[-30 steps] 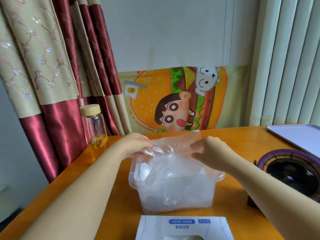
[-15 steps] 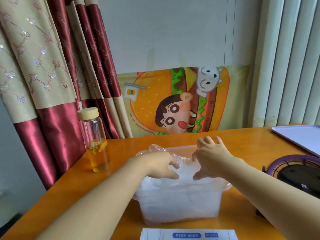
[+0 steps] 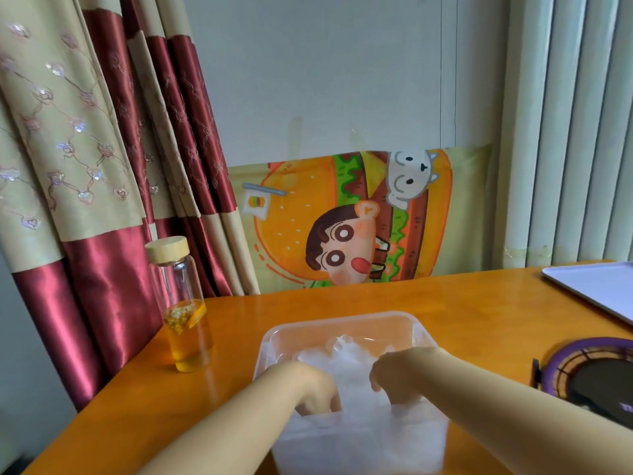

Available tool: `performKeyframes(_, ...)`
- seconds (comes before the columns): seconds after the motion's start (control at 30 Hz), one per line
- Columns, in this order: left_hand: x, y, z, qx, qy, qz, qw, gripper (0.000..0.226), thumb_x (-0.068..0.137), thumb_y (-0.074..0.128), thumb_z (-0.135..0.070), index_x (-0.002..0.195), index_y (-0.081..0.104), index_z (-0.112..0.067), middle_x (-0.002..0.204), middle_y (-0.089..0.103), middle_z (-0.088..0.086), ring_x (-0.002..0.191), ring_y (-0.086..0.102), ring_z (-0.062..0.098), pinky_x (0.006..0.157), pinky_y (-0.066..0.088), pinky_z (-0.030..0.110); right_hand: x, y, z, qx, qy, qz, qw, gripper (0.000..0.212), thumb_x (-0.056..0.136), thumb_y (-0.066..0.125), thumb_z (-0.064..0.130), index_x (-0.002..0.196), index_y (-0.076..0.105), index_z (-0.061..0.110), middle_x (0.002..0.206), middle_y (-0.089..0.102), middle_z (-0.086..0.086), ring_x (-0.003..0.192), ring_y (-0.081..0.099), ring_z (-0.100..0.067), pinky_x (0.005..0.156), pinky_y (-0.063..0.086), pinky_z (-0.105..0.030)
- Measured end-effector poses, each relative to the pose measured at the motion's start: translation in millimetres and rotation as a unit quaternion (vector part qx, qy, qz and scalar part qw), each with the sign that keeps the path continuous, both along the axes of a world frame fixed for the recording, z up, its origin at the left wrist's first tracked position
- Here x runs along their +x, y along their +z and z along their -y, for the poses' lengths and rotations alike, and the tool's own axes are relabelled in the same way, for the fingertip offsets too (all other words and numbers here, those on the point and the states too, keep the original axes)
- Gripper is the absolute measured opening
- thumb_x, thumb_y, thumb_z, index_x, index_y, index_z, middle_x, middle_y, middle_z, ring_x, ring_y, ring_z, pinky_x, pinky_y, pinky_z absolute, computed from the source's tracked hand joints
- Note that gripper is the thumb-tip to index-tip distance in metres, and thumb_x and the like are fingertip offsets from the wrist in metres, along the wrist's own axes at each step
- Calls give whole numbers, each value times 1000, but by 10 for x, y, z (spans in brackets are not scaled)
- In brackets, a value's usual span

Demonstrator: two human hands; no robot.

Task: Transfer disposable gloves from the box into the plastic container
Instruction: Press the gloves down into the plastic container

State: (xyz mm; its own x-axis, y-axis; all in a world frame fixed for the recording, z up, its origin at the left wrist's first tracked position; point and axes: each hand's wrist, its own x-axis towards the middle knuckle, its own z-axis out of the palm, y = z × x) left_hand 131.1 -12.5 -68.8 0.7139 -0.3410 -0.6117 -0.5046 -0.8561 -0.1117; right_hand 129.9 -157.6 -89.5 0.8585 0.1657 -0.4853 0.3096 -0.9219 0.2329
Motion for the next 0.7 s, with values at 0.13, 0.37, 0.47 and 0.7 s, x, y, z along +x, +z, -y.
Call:
performKeyframes(0.13,28,-6,-18,-43,8,-5,999,54,95,48,-10,144,41,-32,150,39,-1,133,40,25,105,35,32,-44,123,-51,43,11,54,998,60,85,69,35,136,48,11,135,50,-8,122,48,-27,101,43,-39)
performKeyframes(0.37,39,-15,-23,-100,2,-31,995,53,95,49,-12,142,43,-37,149,39,-6,130,43,22,101,36,27,-99,132,-133,76,31,7,997,45,95,50,10,139,46,13,140,47,-6,126,46,-27,104,39,-35)
performKeyframes(0.47,79,-7,-74,-154,41,-43,986,54,97,48,-16,147,35,-30,148,41,-8,127,49,18,100,41,25,-71,52,-116,16,-11,-37,999,44,99,39,12,142,40,12,146,40,-9,130,41,-29,106,36,-38)
performKeyframes(0.7,30,206,-275,-382,264,-46,885,59,94,57,-10,146,30,-2,121,62,10,99,69,16,85,57,32,-202,252,-100,15,-31,-17,999,62,91,58,19,146,32,8,140,47,-9,123,48,-28,87,42,-34)
